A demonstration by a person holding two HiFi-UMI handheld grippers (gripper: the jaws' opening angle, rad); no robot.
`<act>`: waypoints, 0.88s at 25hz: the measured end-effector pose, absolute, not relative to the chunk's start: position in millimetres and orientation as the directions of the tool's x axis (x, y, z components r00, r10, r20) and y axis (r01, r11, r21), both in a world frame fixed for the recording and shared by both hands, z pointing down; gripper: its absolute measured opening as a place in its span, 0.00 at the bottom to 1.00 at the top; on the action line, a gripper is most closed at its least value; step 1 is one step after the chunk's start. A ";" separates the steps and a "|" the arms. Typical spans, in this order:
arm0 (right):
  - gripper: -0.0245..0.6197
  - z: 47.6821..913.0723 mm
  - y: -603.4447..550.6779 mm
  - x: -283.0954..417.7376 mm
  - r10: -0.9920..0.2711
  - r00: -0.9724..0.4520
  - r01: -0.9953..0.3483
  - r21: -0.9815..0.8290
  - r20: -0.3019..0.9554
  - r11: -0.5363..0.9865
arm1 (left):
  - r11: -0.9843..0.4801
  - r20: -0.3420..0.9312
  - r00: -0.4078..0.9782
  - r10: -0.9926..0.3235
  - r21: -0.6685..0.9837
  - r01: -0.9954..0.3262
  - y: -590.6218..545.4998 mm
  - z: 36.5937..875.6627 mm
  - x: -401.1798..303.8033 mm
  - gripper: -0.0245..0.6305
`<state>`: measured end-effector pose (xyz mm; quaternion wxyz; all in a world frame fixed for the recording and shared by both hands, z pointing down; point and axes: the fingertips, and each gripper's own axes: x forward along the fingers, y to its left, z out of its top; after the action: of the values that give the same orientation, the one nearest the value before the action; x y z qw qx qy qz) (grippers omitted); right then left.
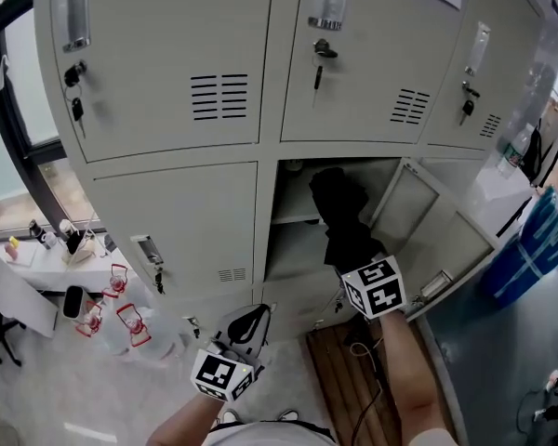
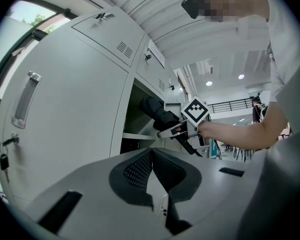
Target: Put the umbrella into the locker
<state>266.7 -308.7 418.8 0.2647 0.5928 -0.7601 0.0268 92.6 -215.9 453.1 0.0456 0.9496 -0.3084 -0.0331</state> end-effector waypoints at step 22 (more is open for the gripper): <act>0.34 415.1 -402.8 261.1 -0.863 -0.024 -0.701 0.607 0.504 0.374 | -0.793 -0.023 0.793 -0.608 0.073 -0.605 -209.3 438.9 90.8 0.07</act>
<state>261.1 -402.8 415.1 0.4291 0.5513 -0.7092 -0.0946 90.8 -209.3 438.9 0.0309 0.9465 -0.3206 -0.0224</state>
